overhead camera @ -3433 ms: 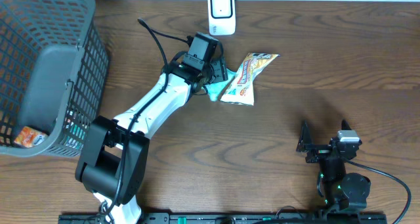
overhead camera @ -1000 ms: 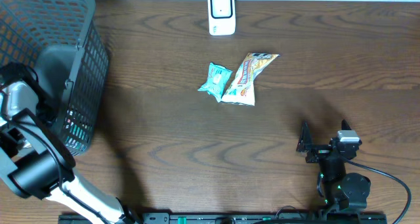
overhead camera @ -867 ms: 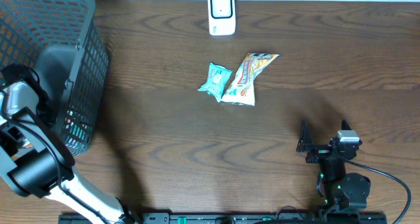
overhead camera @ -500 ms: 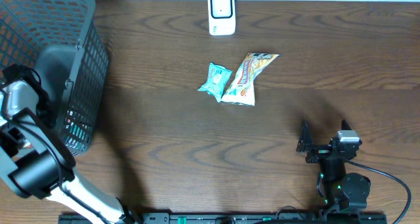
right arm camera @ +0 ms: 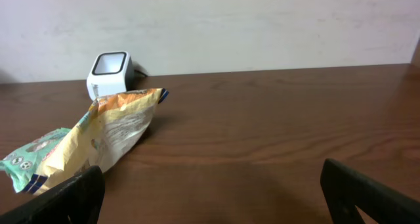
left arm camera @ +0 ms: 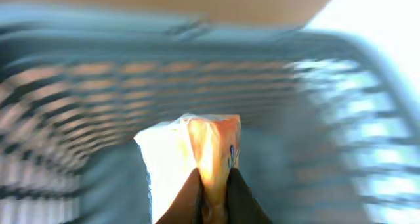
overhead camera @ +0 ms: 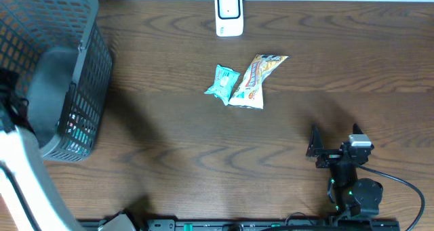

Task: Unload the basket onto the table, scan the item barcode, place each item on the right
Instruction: 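Reach the left gripper into the basket and grasp the orange box, then place the orange box on the table left of the wipes pack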

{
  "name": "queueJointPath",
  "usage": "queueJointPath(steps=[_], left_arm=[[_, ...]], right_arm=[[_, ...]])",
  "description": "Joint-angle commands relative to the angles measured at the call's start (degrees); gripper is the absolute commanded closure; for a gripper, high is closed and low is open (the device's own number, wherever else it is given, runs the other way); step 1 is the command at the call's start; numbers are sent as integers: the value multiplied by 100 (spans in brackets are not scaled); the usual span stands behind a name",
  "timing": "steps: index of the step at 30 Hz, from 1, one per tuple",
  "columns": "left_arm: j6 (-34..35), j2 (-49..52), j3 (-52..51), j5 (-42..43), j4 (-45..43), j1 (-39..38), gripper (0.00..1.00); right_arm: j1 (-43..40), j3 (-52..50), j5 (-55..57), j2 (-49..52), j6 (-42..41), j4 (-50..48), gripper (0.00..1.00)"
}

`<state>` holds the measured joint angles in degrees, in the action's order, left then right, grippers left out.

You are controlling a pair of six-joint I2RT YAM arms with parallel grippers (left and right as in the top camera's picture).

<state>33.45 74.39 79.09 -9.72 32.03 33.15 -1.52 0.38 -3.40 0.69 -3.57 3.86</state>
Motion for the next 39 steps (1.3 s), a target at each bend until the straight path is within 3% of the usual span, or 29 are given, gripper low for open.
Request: queueJointPath(steps=[1,3,6,15,21,28,32,37,39], left_arm=[[114,-448,55,1921,-446,-459,93],[120,-610,55,2343,-612,-896,93],[-114,-651,55,2341,-839,-1832,93],[-2551,422,55,1469,-942,-4677,93],[-3156,1773,55,195,-1064,-5447,93],[-3126,3447,55,109,-1464,-5515,92],[-2686,3803,55,177,-1635,-5525,83],[-2675,3738,55,173,-1685,-5547,36],[-2675,3589,55,149,-1676,-5545,31]], right_arm=[[44,-9,2,-37,68,22,1],[44,-7,2,-37,68,22,1],[44,-7,2,-37,68,22,1],[44,-7,2,-37,68,22,1],[44,-7,2,-37,68,22,1],[44,-7,2,-37,68,22,1],[44,-7,2,-37,68,22,1],[44,-9,2,-37,68,22,1],[44,-7,2,-37,68,22,1]])
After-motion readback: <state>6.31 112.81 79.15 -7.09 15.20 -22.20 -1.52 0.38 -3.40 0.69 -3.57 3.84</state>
